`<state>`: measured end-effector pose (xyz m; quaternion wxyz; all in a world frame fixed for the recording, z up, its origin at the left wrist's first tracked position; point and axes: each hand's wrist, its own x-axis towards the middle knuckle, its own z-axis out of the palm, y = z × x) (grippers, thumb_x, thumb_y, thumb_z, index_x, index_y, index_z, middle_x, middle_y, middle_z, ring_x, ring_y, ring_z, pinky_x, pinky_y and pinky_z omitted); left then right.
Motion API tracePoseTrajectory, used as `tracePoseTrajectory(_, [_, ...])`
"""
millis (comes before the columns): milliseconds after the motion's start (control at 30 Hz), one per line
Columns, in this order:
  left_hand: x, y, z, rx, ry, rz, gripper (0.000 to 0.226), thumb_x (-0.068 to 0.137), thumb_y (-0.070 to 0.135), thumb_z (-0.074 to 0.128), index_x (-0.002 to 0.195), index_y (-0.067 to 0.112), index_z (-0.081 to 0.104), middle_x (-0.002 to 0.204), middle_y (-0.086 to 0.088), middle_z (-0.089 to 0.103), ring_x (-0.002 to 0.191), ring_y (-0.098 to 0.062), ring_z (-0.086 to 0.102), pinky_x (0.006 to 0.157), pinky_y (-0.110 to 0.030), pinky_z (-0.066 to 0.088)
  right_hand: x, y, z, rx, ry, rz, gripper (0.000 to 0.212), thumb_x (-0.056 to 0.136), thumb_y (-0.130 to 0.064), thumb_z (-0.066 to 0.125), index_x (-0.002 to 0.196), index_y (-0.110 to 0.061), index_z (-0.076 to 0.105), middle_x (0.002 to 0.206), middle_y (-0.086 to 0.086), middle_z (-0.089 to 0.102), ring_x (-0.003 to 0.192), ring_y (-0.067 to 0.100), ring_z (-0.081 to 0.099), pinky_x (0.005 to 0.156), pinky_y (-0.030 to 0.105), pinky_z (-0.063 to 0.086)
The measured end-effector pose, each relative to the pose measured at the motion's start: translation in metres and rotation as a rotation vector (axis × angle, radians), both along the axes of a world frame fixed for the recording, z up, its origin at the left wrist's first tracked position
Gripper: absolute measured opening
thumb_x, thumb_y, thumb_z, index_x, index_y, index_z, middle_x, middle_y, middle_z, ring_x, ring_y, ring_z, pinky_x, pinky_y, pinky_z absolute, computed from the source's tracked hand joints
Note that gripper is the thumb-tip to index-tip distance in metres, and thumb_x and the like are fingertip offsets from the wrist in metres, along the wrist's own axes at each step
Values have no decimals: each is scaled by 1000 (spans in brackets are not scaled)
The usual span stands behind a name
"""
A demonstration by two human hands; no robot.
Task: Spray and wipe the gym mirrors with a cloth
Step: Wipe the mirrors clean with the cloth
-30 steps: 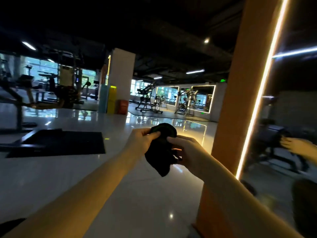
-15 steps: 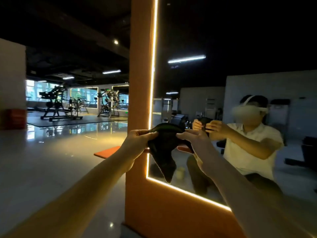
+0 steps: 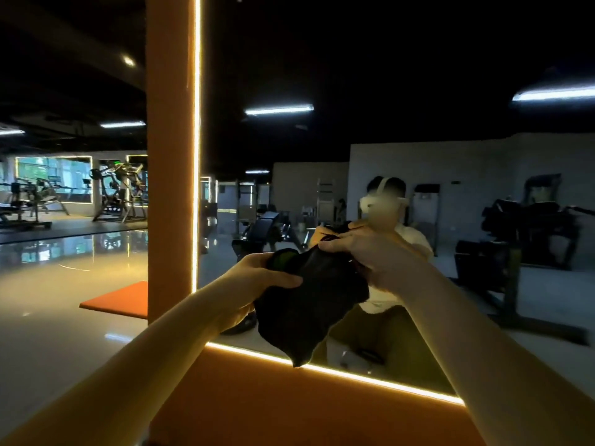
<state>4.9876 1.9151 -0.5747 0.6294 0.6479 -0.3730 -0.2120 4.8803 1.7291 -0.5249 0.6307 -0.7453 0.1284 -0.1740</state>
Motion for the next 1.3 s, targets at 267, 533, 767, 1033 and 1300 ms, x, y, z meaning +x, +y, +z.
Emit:
tracePoseTrajectory(267, [-5, -82, 1, 163, -162, 165, 22, 99, 33, 70, 115, 17, 71, 100, -6, 79, 92, -22, 76, 79, -38, 63, -45, -54, -11, -696, -115, -531, 18, 93, -29, 75, 107, -24, 64, 108, -2, 66, 102, 19, 66, 89, 42, 58])
tracePoseTrajectory(533, [-40, -199, 24, -118, 235, -71, 27, 97, 33, 70, 121, 21, 71, 105, -11, 80, 94, -31, 78, 66, -41, 63, -87, -76, -36, -964, -168, -296, 19, 102, -33, 62, 116, -22, 69, 98, -19, 65, 91, -2, 65, 88, 25, 56])
tracePoseTrajectory(767, [-41, -234, 65, -60, -73, -300, 31, 98, -2, 60, 127, 9, 67, 117, -15, 77, 110, -29, 74, 92, -42, 61, -116, -134, -7, -709, -420, -511, 15, 101, -11, 62, 114, -19, 68, 104, -7, 71, 93, -6, 66, 83, 23, 53])
tracePoseTrajectory(1033, [-50, -253, 143, -86, -631, -90, 12, 97, 12, 71, 108, 17, 73, 105, -12, 75, 98, -25, 74, 89, -38, 62, -104, -166, 54, -234, -334, -360, 23, 93, -5, 72, 115, 2, 71, 111, 23, 74, 100, 31, 73, 79, 30, 62])
tracePoseTrajectory(1300, [-65, -291, 200, -283, -692, 178, 8, 95, 20, 75, 88, 17, 72, 85, -10, 76, 82, -26, 75, 79, -47, 63, -81, -207, 130, -1281, -406, -1153, 18, 100, -15, 59, 110, -21, 73, 106, 1, 59, 80, 11, 55, 58, 19, 40])
